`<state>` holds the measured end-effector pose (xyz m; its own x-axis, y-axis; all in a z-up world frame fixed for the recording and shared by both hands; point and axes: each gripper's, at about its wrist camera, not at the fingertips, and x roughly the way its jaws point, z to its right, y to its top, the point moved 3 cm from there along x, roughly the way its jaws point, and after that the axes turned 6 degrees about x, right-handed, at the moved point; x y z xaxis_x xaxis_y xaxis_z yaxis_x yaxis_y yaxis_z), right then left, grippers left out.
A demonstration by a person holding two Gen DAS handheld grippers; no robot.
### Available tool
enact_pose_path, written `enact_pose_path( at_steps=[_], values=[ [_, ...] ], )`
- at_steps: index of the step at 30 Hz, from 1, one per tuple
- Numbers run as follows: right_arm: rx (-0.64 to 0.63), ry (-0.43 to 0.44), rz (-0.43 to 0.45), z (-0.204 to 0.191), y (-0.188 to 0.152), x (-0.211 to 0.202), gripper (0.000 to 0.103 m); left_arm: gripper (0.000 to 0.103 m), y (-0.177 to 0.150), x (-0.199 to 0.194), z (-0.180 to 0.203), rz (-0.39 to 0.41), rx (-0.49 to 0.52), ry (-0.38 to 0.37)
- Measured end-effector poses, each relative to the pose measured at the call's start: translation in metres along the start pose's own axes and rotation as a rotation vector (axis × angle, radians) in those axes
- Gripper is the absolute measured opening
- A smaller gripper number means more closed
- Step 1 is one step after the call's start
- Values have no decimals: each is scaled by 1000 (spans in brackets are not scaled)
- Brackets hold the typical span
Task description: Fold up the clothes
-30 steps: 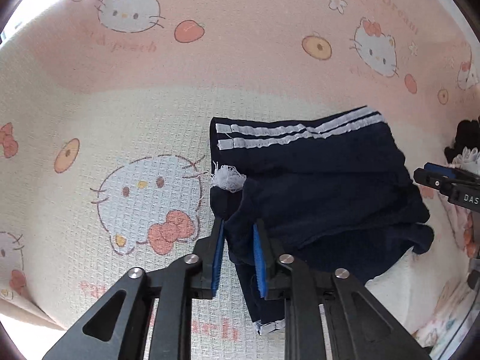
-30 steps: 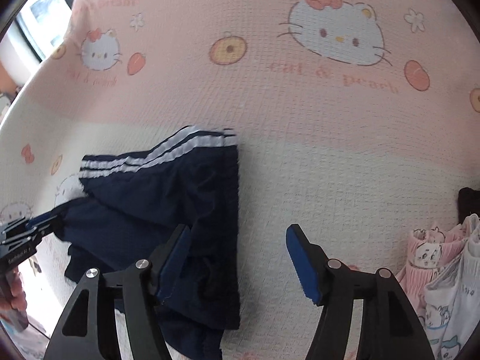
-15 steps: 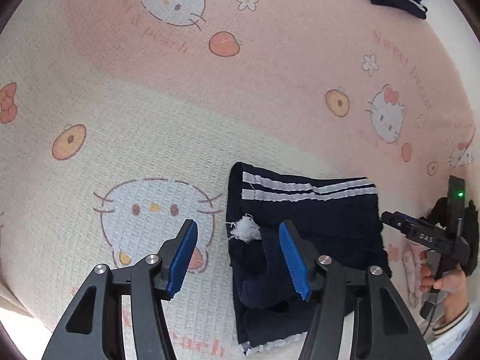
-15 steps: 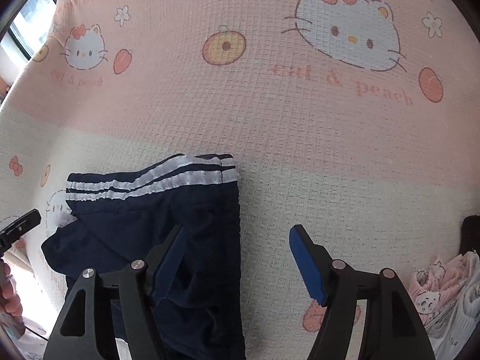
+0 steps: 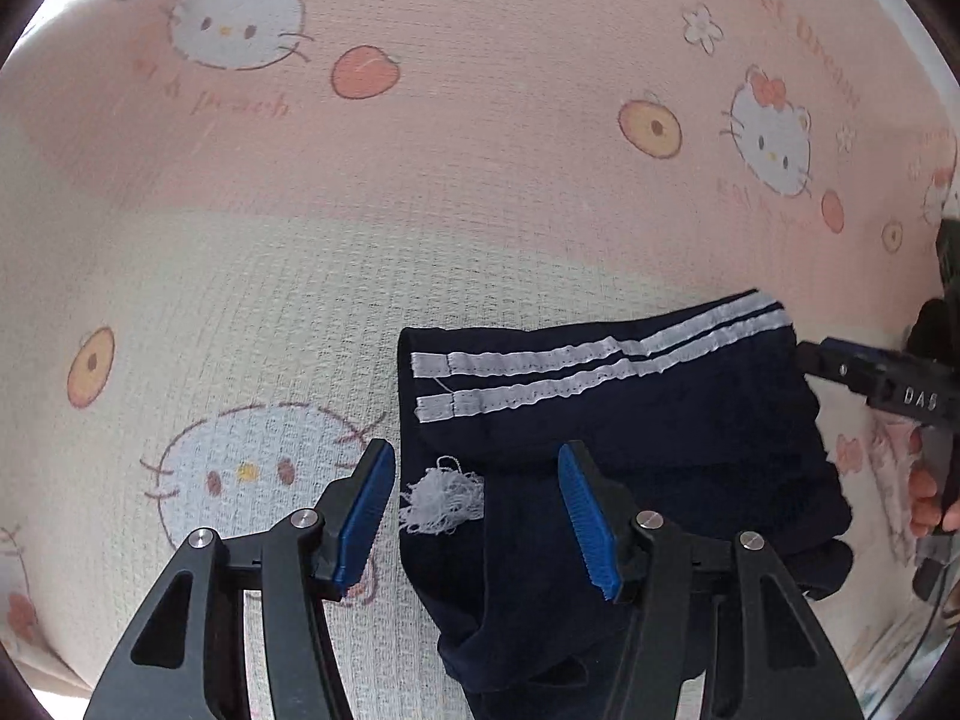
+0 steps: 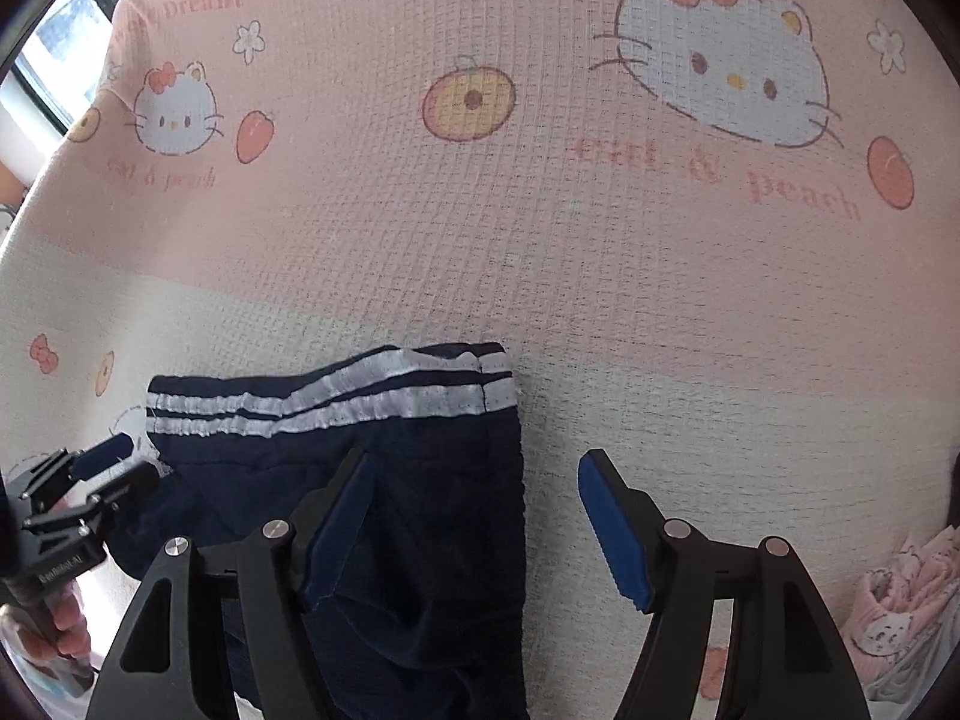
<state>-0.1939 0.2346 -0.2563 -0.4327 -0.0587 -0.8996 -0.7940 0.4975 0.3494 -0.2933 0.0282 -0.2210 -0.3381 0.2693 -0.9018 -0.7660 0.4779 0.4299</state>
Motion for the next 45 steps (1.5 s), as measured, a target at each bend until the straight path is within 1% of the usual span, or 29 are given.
enact_pose_path(
  at_steps=[2, 7, 8, 10, 13, 14, 15, 16, 17, 19, 21, 23, 24, 25, 26, 27, 28, 29, 30, 32, 33, 36, 38, 40, 43, 45],
  values=[
    [20, 19, 4, 2, 0, 3, 70, 54, 0, 3, 3, -4, 30, 13],
    [60, 78, 40, 5, -7, 0, 68, 54, -4, -4, 5, 66, 115, 74],
    [64, 94, 46, 5, -8, 0, 68, 54, -4, -5, 6, 77, 134, 80],
    [60, 89, 46, 5, -10, 1, 68, 54, -6, -5, 6, 96, 160, 67],
    [53, 80, 44, 6, -11, 2, 66, 54, -10, 2, 2, 87, 138, 14],
    [51, 77, 43, 6, -12, 3, 61, 53, -11, 4, 0, 88, 120, -3],
    [48, 74, 43, 6, -13, 3, 59, 53, -12, 7, -2, 86, 100, -19],
    [46, 71, 42, 6, -13, 3, 59, 50, -13, 9, -3, 84, 80, -33],
    [44, 68, 42, 6, -14, 4, 59, 45, -15, 9, -4, 83, 61, -44],
    [39, 62, 40, 7, -15, 5, 59, 41, -17, 11, -5, 80, 38, -64],
    [34, 56, 39, 7, -16, 5, 59, 39, -19, 11, -3, 80, 35, -73],
    [22, 54, 36, 6, -16, 8, 55, 37, -21, 10, -2, 87, 45, -59],
    [12, 55, 32, 6, -16, 9, 54, 36, -22, 10, -1, 92, 51, -51],
    [5, 48, 29, 5, -15, 12, 54, 34, -22, 11, 1, 95, 57, -49],
    [-2, 41, 26, 4, -14, 14, 51, 30, -22, 11, 1, 96, 62, -39],
    [-16, 29, 28, 2, -13, 15, 43, 27, -21, 12, 2, 94, 64, -23],
    [-31, 17, 30, 0, -11, 17, 40, 23, -21, 13, 2, 91, 65, -6],
    [-44, 6, 36, -2, -10, 17, 35, 20, -20, 15, 2, 87, 66, 11],
    [-57, 4, 47, -4, -9, 16, 26, 18, -19, 15, 1, 89, 65, 22],
    [-72, -13, 71, -8, -7, 14, 21, 16, -19, 12, 0, 102, 60, 33],
    [-89, -24, 80, -10, -6, 11, 15, 16, -18, 9, 0, 108, 61, 36],
    [-145, -58, 104, -18, -4, 4, 14, 13, -17, 2, 1, 123, 74, 35],
    [-186, -80, 124, -22, -2, -2, 14, 13, -14, -3, 1, 129, 87, 49],
    [-199, -94, 155, -22, -1, -12, 14, 12, -8, -8, 2, 134, 103, 60],
    [-180, -67, 188, -17, 9, -26, 14, 12, 4, -17, 0, 156, 100, 66],
    [-144, -45, 191, -10, 17, -30, 14, 12, 10, -24, -1, 172, 91, 69]
  ],
)
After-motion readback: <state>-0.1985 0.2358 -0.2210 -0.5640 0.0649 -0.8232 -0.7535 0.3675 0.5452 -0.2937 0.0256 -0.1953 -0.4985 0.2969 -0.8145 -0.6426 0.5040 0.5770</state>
